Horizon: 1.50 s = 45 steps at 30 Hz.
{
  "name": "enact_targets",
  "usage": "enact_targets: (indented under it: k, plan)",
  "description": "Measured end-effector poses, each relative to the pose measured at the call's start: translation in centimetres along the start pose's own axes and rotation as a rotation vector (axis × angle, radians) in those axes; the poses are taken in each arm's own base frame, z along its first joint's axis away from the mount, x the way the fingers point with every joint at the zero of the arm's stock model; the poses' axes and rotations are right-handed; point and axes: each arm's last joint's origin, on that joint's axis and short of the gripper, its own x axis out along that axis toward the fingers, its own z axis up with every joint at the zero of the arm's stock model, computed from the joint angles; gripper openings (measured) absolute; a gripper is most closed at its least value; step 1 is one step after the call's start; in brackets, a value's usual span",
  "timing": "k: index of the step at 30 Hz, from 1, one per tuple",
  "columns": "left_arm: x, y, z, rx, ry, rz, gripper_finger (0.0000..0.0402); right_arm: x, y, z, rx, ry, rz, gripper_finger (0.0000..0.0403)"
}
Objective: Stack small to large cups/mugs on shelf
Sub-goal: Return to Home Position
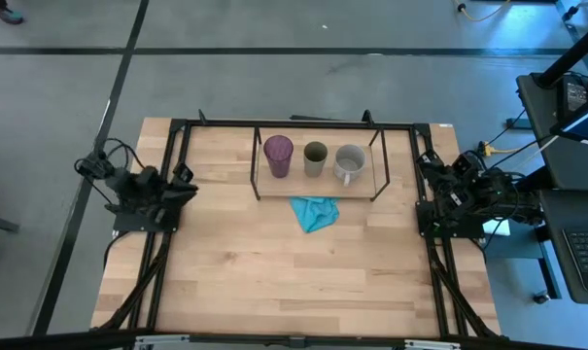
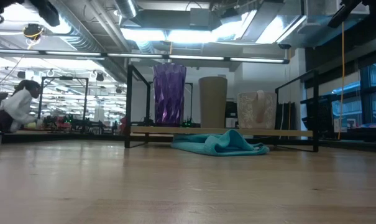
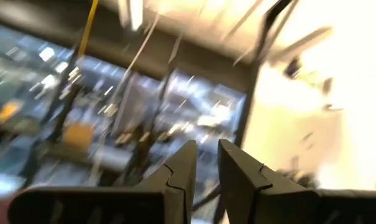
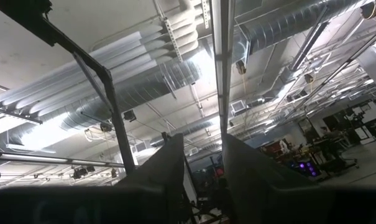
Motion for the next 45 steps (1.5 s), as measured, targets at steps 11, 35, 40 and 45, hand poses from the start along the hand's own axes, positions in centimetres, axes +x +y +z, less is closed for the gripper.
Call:
enact_targets:
  k: [11, 35, 40, 45]
  plan:
    - [-0.9, 0.1, -0.5, -0.010, -0.199, -0.133, 0.0060, 0.0, 0.0, 0.0, 0.014, 0.001, -0.005, 0.0112]
    - [-0.4, 2.0, -3.8, -0.039, 0.085, 0.094, 0.0060, -1.4, -1.4, -4.1, -0.139, 0.146, 0.111, 0.0112]
    - [-0.4, 2.4, -4.4, -0.080, 0.131, 0.144, 0.0060, -1.6, -2.0, -4.8, -0.098, 0.159, 0.031, 0.0112]
    - [-0.5, 2.9, -4.9, -0.069, 0.179, 0.200, 0.0060, -1.6, -1.9, -4.7, -0.136, 0.144, 0.048, 0.0112]
